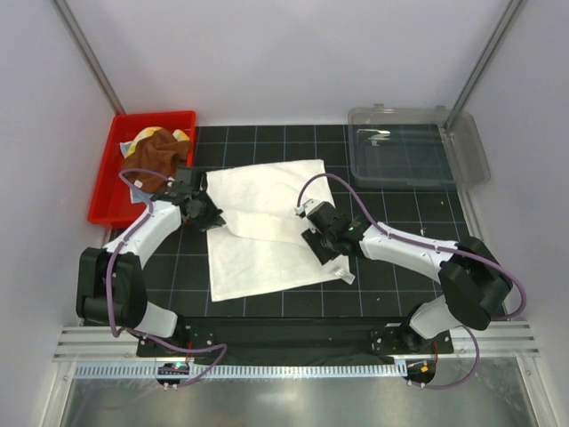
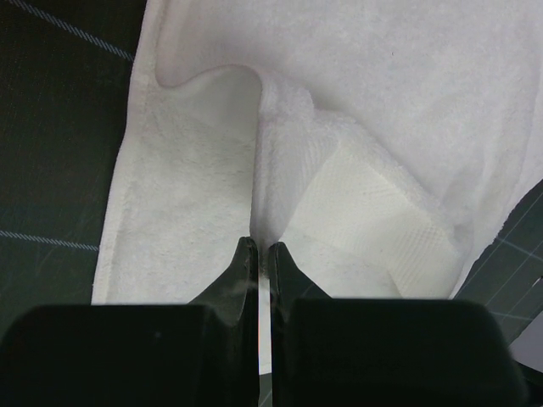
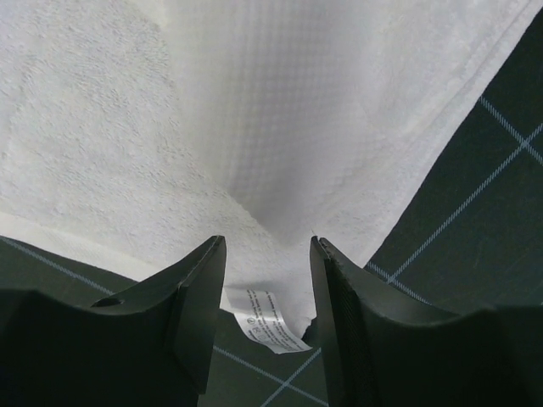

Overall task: Fold and stack the towels
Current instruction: Fold the towel

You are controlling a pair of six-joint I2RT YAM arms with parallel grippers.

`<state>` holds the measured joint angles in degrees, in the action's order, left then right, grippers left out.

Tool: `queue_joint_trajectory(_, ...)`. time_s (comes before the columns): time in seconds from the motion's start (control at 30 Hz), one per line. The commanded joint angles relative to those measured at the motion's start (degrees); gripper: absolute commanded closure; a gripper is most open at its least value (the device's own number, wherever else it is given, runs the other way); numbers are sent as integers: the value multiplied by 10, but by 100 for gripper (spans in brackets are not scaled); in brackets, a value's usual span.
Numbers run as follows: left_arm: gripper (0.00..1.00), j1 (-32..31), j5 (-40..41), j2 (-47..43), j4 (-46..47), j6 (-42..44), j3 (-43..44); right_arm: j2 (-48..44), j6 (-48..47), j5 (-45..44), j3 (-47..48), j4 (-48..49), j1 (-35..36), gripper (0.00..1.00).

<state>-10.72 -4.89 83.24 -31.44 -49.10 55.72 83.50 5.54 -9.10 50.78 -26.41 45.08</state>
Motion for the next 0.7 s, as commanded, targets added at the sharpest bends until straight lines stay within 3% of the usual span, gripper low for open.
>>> queue_joint_trajectory(0.0, 100, 4, -18, 4, 7, -3, 20, 11, -70, -21, 17, -13, 11, 49)
queue_joint_trajectory(0.37, 100, 12, -29, 30, 14, -8, 29, 25, -101, -71, -13, 41, 25, 58)
queue_joint_trajectory(0.67, 100, 13, -29, 41, 17, -8, 34, 48, -102, -61, -16, 63, 28, 57)
